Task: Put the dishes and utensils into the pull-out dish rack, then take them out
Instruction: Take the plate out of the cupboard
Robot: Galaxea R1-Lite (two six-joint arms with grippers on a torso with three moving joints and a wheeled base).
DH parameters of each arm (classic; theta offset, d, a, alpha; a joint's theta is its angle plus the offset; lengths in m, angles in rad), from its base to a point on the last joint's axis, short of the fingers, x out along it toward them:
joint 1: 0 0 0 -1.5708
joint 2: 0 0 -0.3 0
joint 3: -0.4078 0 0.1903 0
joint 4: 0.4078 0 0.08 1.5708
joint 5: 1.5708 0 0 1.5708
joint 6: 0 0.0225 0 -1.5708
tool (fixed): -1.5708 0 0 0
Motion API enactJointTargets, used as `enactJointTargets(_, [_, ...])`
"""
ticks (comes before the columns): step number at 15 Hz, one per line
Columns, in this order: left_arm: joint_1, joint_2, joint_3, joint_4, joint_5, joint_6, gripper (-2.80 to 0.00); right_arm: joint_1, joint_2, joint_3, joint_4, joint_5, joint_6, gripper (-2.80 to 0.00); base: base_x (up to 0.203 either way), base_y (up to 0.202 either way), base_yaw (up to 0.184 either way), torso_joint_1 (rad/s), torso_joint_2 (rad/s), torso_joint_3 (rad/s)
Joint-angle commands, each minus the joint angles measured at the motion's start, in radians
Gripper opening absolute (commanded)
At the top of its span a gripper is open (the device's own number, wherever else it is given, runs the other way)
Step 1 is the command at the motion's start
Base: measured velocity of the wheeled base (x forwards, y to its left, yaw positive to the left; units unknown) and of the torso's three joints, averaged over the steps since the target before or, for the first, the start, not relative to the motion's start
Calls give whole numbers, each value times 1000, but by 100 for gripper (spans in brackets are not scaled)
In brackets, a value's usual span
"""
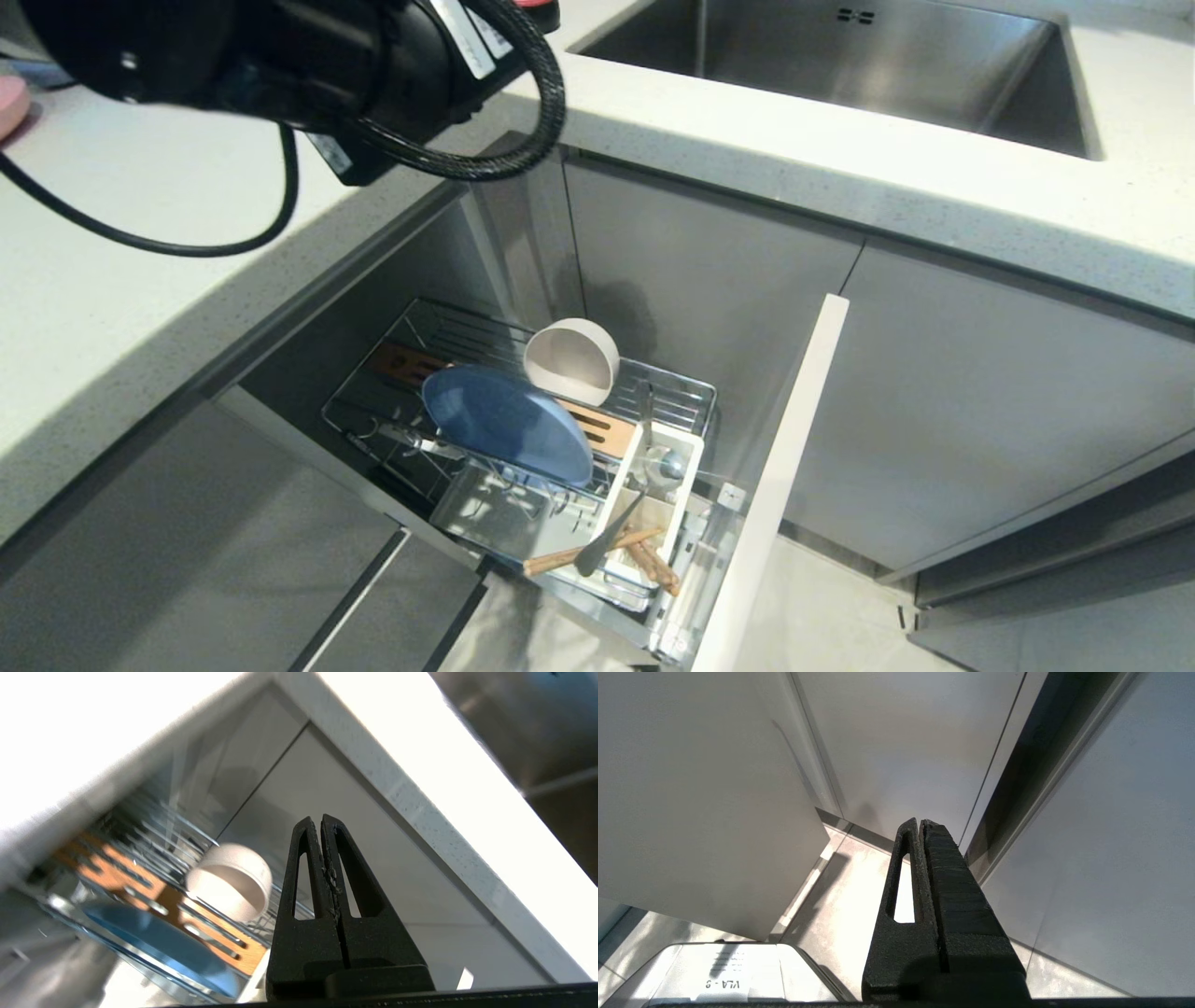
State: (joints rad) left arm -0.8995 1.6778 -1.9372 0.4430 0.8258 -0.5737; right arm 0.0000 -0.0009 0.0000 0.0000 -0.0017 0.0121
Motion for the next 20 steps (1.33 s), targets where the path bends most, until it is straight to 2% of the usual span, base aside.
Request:
enactJointTargets(1, [52, -80, -2, 14, -72, 27, -280, 0, 1, 1, 0, 0, 0, -280, 0, 0, 0, 0, 0, 0])
enactJointTargets(3, [111, -153, -2, 105, -171, 57, -280, 0, 1, 1, 0, 0, 0, -280, 0, 0, 0, 0, 0, 0])
enactJointTargets(4, [166, -198, 0, 164, -238, 104, -280, 0, 1, 2, 0, 0, 0, -280, 0, 0, 0, 0, 0, 0])
enactJointTargets(6, [306, -297, 18, 260, -454, 235, -280, 0, 1, 1, 0, 0, 0, -280, 0, 0, 0, 0, 0, 0])
enactJointTargets(8, [461, -375, 35, 325, -667, 295, -280, 0, 1, 2, 0, 0, 0, -280, 0, 0, 0, 0, 0, 0])
enactJointTargets(11, [653, -498, 91, 351, -846, 336, -280, 0, 1, 1, 0, 0, 0, -280, 0, 0, 0, 0, 0, 0])
enactJointTargets(13, [801, -580, 148, 354, -967, 415, -280, 0, 1, 1, 0, 0, 0, -280, 0, 0, 0, 0, 0, 0])
enactJointTargets(14, [857, -630, 185, 354, -1009, 456, -280, 0, 1, 1, 0, 0, 0, -280, 0, 0, 0, 0, 0, 0])
enactJointTargets(16, [927, -718, 246, 355, -1039, 489, -280, 0, 1, 0, 0, 0, 0, -280, 0, 0, 0, 0, 0, 0])
enactJointTargets(20, [966, -901, 372, 353, -1045, 503, -280, 0, 1, 2, 0, 0, 0, -280, 0, 0, 0, 0, 0, 0])
